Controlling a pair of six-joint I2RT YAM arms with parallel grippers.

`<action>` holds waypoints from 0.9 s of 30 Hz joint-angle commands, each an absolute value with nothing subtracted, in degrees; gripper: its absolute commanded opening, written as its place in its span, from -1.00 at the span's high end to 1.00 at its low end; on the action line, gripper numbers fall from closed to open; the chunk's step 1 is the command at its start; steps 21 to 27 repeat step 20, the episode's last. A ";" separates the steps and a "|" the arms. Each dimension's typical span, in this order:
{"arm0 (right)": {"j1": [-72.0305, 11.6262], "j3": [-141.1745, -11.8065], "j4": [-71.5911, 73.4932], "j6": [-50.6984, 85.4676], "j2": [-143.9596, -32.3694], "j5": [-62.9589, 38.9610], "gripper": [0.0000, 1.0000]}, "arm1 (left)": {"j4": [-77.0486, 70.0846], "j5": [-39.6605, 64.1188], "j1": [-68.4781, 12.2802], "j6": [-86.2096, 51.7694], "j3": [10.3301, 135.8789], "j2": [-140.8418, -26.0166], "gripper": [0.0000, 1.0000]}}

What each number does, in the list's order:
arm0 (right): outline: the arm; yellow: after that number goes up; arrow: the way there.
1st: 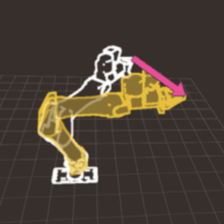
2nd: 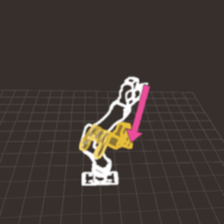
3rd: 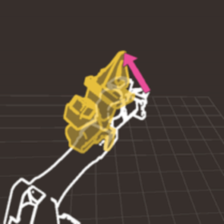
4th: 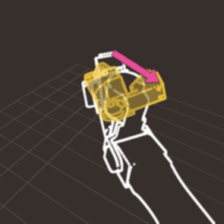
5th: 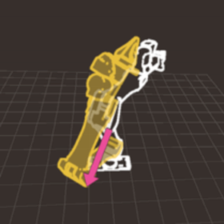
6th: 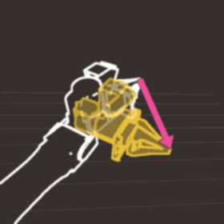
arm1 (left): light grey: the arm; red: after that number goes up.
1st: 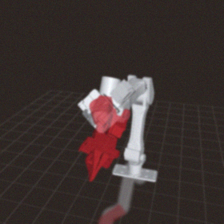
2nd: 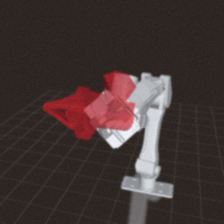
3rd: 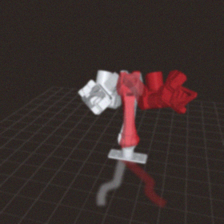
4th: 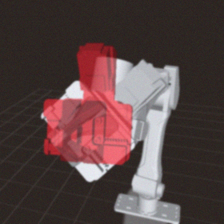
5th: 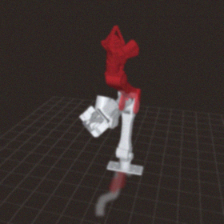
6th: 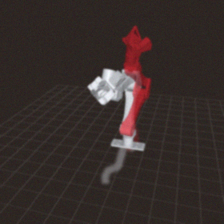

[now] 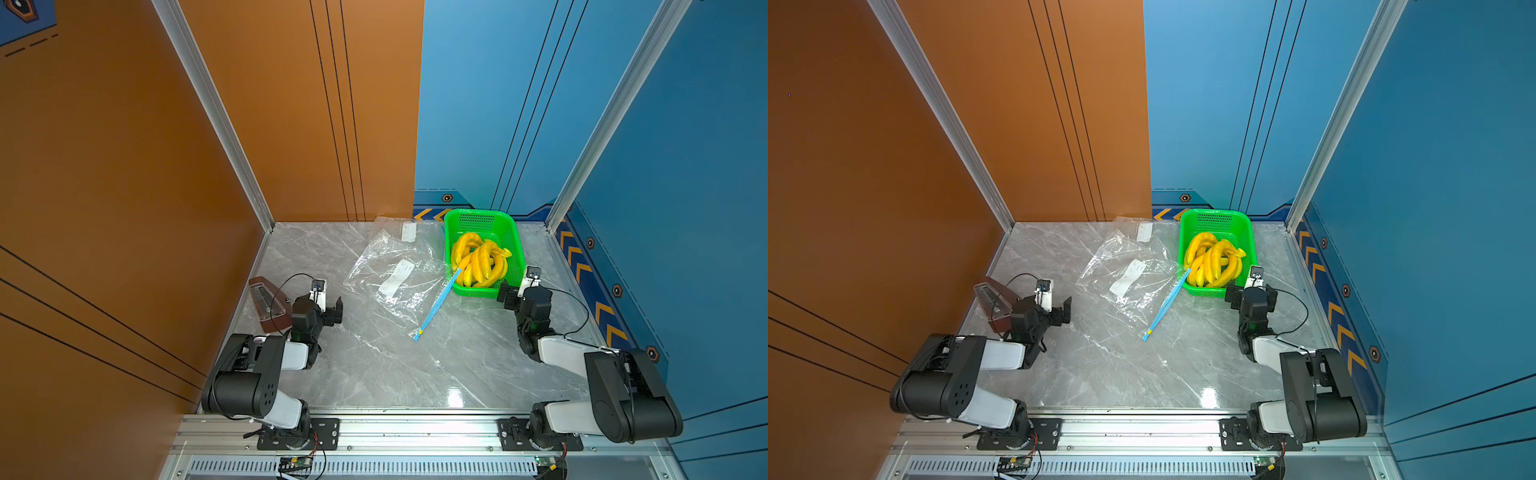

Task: Open the zip-top bag and take out the banana
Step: Reset both arms

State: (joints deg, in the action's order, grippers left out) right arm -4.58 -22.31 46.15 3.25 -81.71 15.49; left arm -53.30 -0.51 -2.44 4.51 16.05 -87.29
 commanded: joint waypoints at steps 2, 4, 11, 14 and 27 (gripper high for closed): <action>-3.47 -21.93 47.20 3.27 -86.65 13.29 -1.00 | -57.49 -1.76 -1.07 1.85 17.93 -88.14 -0.97; -3.06 -21.95 47.58 4.29 -86.67 14.57 -1.00 | -57.48 -5.33 -0.80 0.03 18.01 -88.15 -0.97; -3.24 -21.89 47.61 4.15 -86.67 14.77 -0.99 | -57.51 -12.50 -0.89 -2.51 17.58 -87.78 -0.97; -2.44 -22.44 46.47 3.68 -86.76 10.92 -1.00 | -57.49 -14.02 -0.97 -3.02 17.63 -87.88 -0.97; -2.64 -22.41 46.73 3.62 -86.75 11.56 -1.00 | -57.46 -14.60 -0.94 -3.38 17.58 -87.75 -0.97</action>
